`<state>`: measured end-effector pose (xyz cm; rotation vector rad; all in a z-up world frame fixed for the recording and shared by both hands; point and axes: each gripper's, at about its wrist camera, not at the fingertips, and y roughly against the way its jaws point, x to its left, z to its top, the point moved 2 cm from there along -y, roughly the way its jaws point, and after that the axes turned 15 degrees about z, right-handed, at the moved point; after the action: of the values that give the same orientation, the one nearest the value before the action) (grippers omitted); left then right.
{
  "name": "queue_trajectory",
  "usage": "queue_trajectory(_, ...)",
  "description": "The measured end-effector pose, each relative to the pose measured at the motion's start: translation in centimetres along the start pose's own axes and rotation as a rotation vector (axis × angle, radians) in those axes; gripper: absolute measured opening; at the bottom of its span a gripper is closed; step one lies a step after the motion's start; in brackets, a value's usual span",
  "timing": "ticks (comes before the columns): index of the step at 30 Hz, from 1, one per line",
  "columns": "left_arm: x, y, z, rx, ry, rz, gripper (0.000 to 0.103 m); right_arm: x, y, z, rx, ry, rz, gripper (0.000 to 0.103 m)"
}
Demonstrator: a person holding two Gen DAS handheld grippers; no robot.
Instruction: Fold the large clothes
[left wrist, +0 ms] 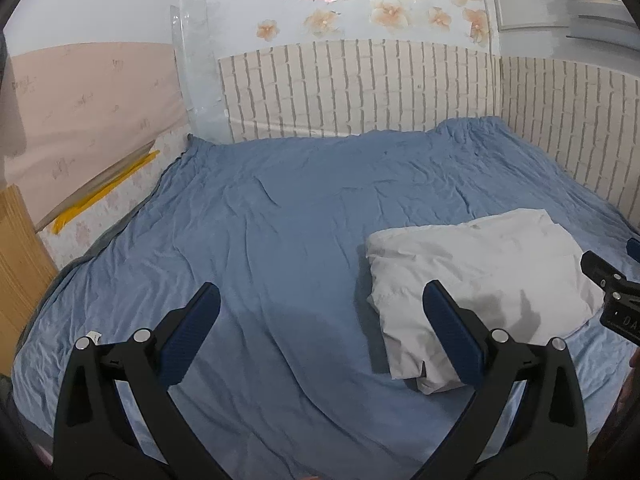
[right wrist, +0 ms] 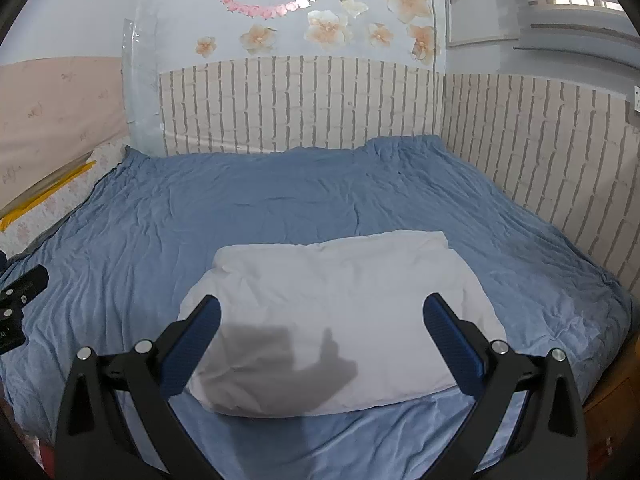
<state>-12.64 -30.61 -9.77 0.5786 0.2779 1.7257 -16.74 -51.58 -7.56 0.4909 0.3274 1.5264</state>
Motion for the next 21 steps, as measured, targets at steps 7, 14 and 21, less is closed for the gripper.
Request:
queue_trajectory(7,0.14,-0.34,0.00,0.010,0.010,-0.004,0.100,-0.19,-0.24,-0.01,0.006,0.004,-0.010,0.101)
queue_trajectory(14,0.37,-0.66,-0.08,0.016,0.021,-0.002,0.100,0.10,-0.65,-0.16,0.011,0.015,-0.024,0.101)
queue_trajectory(21,0.30,-0.91,-0.31,0.025,0.023,0.000,0.100,0.24,-0.83,-0.12,0.013,0.018,-0.032,0.101)
